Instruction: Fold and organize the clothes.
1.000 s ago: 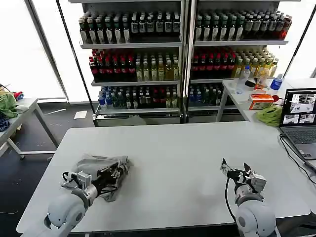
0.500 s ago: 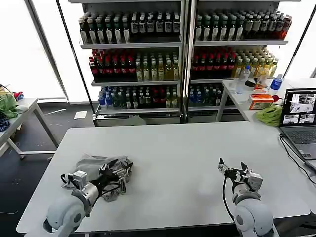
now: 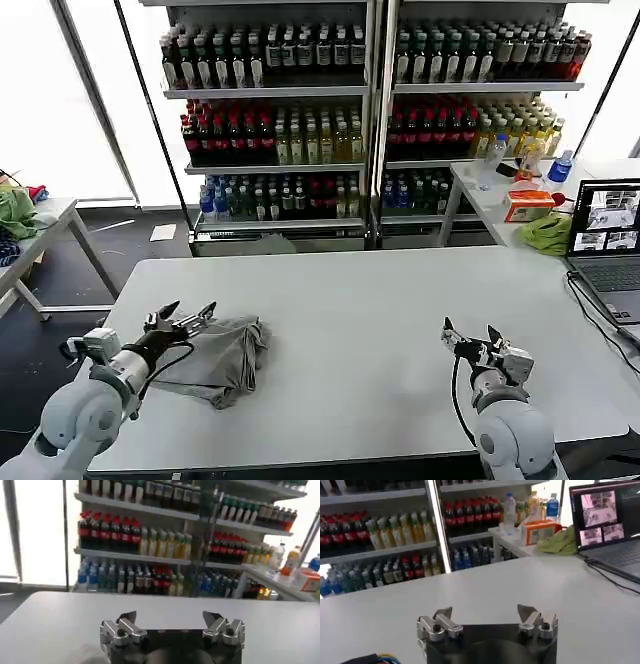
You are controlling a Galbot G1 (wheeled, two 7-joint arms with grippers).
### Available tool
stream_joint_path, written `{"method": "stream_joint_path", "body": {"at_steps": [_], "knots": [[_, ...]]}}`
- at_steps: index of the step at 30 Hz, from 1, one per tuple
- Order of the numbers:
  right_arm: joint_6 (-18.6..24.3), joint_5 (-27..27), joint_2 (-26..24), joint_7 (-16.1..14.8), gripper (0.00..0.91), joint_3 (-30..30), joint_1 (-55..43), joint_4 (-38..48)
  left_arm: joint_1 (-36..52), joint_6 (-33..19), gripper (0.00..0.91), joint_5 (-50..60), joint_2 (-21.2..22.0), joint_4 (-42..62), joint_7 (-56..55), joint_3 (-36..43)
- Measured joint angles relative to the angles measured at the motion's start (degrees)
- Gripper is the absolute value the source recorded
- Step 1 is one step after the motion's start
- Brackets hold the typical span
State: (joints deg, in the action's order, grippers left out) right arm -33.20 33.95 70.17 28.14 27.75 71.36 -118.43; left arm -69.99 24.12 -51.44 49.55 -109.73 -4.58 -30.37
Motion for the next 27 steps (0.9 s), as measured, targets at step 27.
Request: {"method": "stream_joint_path", "body": {"at_steps": [27], "knots": [[0.0,0.2,-0.6,-0.2,0.907,0.3,-0.1,0.0,-0.4,-1.1,0.907,4.0,-0.3,14.2,6.6,-2.6]]}}
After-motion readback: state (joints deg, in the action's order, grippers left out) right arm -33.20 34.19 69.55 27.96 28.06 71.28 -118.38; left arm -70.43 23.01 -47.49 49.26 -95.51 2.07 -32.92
